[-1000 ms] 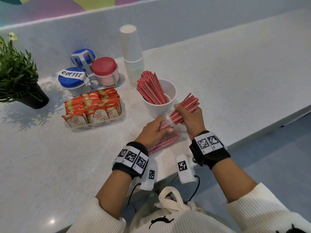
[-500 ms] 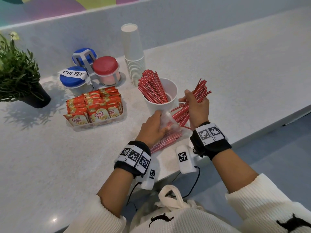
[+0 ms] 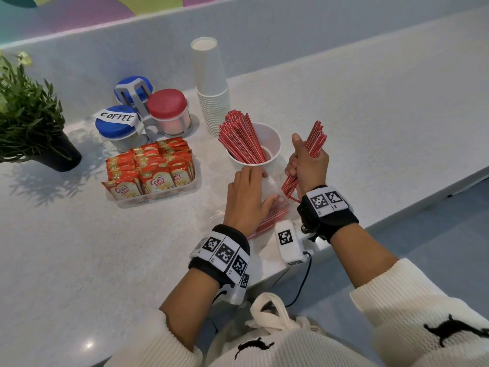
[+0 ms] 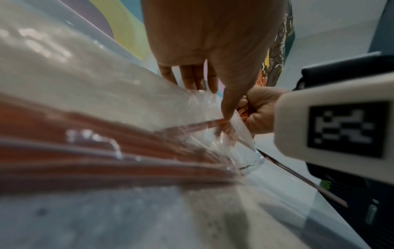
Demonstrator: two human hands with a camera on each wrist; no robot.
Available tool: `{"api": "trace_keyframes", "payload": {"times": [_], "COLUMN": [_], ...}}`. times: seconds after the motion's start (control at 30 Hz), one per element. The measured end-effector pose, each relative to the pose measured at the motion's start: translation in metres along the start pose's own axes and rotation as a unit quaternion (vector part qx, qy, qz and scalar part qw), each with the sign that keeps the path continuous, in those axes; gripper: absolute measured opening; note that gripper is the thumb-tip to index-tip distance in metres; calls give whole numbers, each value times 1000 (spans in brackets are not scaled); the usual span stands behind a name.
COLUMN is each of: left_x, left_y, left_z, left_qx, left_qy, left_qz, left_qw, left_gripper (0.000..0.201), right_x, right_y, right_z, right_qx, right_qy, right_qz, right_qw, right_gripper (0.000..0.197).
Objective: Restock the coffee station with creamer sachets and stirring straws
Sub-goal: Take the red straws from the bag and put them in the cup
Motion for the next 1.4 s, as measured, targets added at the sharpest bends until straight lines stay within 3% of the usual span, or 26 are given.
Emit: {"api": "trace_keyframes", "payload": {"times": [0.07,0.13,0.2,0.27,0.4,0.53,0.63,1.1,1.4], "left_x": [-5,-17,-26,-26,-17,-15,-16,-15,-3], "left_y": [-11,-15,-3,9,39,53,60,66,32], "left_z": [-10,-32,-51,-59,-50,-46,-46,-45,-38], "left_qx": [10,20,27,39,142,227,252,240,93], "left_qy": [31,109,187,215,176,185,189,180,125], "left_qz": [-53,-91,-65,-27,112,142,164,181,128], "left_qw": [998,990,980,975,968,946,935,937,979], "left_gripper": [28,13,19,14,26,33,27,14,21], "right_x": [1,3,5,5,5,5,5,20,29], "right_y": [3,4,5,5,3,3,2,-15,-33], "right_z": [0,-1,-2,-3,-4,-4,-4,14,15], "right_qx": [4,7,6,1,-2,-10,-8,9,38], "right_qy": [2,6,10,12,11,14,17,4,6], "right_qz": [3,3,4,10,22,32,30,-34,-62], "right_qw": [1000,1000,1000,1000,1000,999,999,999,997], "right_gripper": [34,35,36,37,34,34,33,39,36]}}
Point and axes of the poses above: each hand's wrist, its own x-axis towards the middle knuckle, its own y-axis out of the palm, z = x × y, the point moved 10 cm from there along x, towards the middle knuckle, and after that the axes turned 15 degrees about -y, right-handed, at the moved point
